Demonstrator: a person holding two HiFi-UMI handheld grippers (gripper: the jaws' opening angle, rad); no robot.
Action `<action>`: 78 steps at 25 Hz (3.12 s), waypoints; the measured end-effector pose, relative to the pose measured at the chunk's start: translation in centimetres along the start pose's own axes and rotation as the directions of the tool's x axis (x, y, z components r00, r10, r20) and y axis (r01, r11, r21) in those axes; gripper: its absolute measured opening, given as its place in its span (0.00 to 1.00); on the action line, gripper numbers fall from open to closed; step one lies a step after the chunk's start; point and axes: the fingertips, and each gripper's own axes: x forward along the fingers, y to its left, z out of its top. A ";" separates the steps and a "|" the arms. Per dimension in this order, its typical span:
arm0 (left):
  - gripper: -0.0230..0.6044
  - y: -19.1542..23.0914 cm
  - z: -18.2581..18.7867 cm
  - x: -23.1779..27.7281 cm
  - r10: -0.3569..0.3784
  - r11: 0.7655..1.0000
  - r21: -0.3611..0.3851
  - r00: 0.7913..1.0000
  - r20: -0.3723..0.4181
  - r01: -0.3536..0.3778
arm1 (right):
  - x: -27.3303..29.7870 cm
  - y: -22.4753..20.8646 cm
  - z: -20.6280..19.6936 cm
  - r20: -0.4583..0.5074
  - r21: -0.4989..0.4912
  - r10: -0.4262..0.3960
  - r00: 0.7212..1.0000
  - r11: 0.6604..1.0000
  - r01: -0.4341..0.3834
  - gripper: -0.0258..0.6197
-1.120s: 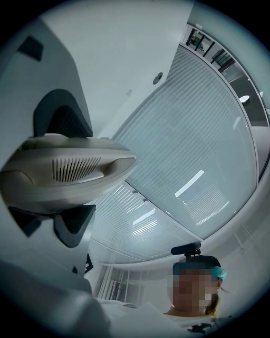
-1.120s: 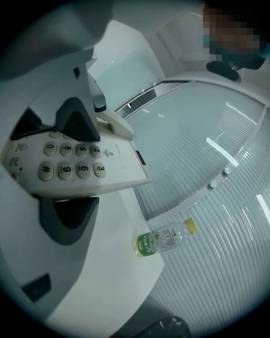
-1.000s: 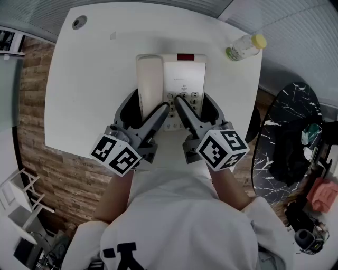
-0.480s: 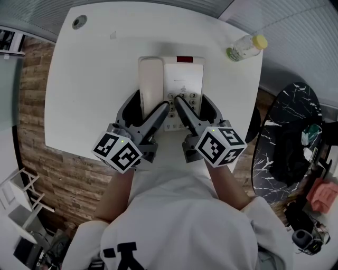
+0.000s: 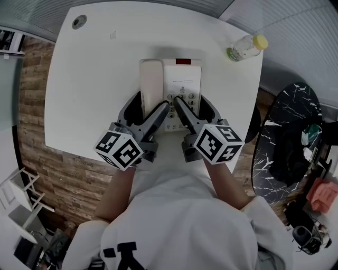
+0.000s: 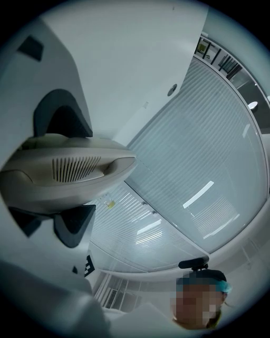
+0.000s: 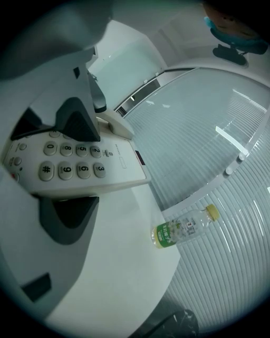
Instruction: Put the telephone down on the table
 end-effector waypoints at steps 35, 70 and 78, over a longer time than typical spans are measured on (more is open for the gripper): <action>0.68 1.7 0.3 0.2 0.133 0.991 0.026 0.991 -0.030 -0.132 | 0.2 -1.5 -0.1 0.030 -0.012 -0.088 0.996 0.996 0.088 0.57; 0.04 -11.9 9.1 -7.3 -0.065 0.897 0.439 0.969 0.238 -0.047 | -10.1 14.1 7.5 0.462 -0.390 0.195 0.865 0.921 0.001 0.08; 0.04 -14.8 6.6 -10.4 -0.047 0.901 0.426 0.958 0.283 -0.081 | -14.1 14.7 5.5 0.433 -0.422 0.241 0.869 0.906 -0.041 0.08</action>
